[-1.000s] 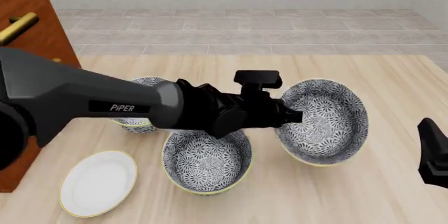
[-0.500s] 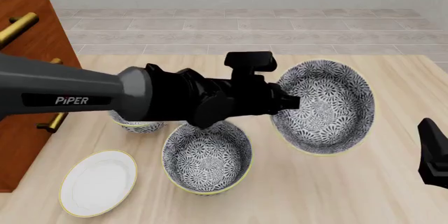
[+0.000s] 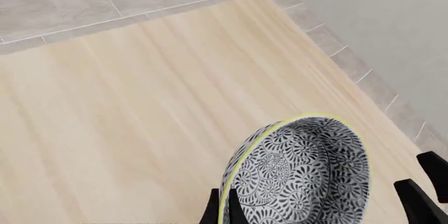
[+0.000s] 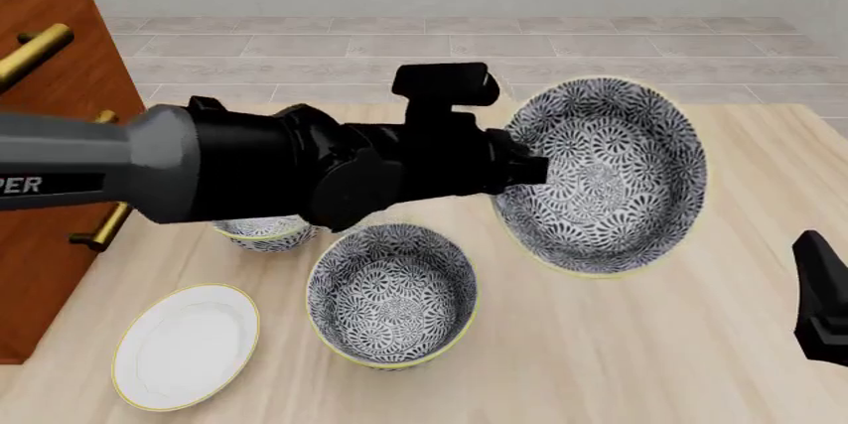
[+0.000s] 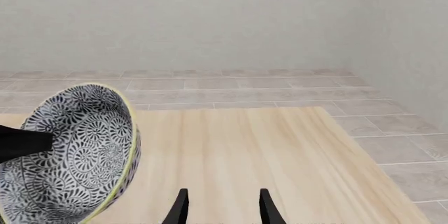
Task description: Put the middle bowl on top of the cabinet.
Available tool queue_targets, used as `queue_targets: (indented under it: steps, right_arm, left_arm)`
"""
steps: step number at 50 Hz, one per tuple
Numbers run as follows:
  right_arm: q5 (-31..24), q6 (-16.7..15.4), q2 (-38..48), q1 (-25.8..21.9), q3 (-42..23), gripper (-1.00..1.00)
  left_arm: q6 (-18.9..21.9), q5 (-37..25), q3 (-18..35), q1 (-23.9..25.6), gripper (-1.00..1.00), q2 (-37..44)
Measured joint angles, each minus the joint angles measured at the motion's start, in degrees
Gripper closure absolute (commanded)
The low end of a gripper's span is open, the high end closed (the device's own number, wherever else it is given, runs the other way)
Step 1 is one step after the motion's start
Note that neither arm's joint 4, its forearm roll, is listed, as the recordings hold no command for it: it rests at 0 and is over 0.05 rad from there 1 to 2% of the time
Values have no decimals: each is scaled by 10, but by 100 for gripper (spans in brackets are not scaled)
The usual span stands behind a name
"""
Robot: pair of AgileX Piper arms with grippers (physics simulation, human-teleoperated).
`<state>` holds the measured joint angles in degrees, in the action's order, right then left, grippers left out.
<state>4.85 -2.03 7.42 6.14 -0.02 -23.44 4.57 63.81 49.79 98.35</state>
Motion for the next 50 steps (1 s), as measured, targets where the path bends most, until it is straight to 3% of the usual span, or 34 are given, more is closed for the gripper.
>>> queue_targets:
  steps: [23, 50]
  right_arm:
    - [30, -2, 29, -2, 0, -100]
    - [63, -4, 61, -5, 0, -100]
  left_arm:
    - [14, 1, -31, -4, 100, -54]
    - [51, -31, -49, -63, 100, -144]
